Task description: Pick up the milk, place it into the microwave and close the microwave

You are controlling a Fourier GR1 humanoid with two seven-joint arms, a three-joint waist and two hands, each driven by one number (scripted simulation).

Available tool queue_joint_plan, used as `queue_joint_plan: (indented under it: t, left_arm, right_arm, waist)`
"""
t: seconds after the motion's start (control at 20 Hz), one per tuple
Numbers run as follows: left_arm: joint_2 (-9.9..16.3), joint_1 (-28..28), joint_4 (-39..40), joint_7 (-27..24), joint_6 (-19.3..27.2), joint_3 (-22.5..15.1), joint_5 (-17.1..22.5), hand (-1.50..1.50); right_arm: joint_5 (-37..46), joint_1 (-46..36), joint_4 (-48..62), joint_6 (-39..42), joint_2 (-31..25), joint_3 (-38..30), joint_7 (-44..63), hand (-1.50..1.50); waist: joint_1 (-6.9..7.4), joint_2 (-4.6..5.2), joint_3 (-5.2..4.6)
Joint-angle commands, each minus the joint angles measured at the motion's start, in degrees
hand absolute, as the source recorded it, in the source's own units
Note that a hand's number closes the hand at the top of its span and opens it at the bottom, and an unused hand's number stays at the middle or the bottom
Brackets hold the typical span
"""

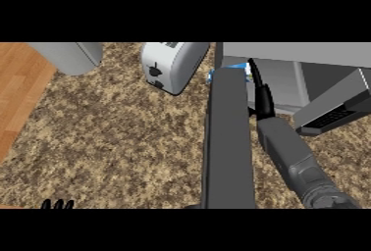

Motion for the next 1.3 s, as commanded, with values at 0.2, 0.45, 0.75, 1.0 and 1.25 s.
queue_joint_plan:
  t: [0.2, 0.45, 0.75, 1.0, 1.25]
  left_arm:
    - [-0.8, 0.7, -0.9, 0.8, 1.2, -0.4, -0.3, -1.50]
    - [0.9, 3.7, -4.1, 2.1, 1.0, 0.7, 0.7, -1.50]
    - [-0.1, 2.4, -4.6, 5.1, 3.7, -1.4, -2.6, -1.50]
    - [-0.2, 3.7, -3.8, 5.1, 3.6, -5.3, -6.3, -1.50]
    - [-3.0, -2.1, -0.6, 9.4, 5.1, -6.2, -6.6, -1.50]
  right_arm:
    - [-1.8, 6.7, 0.6, 9.1, 0.0, -1.8, -8.1, -1.50]
    - [-2.9, 10.8, -0.8, 11.2, 2.1, -2.7, -14.0, -1.50]
    - [-2.1, 14.9, -1.4, 21.1, -0.9, -1.3, -15.5, -1.50]
    - [-1.4, 19.8, -2.3, 24.7, -1.8, 0.1, -17.8, -1.50]
    - [-1.9, 23.8, -7.1, 25.6, -2.9, 0.9, -15.6, -1.50]
  waist:
    - [-2.43, -0.93, -0.14]
    - [-3.50, -1.57, -0.20]
    - [-4.97, -2.09, -0.28]
    - [-5.02, -2.22, -0.28]
    - [-6.03, -2.55, -0.38]
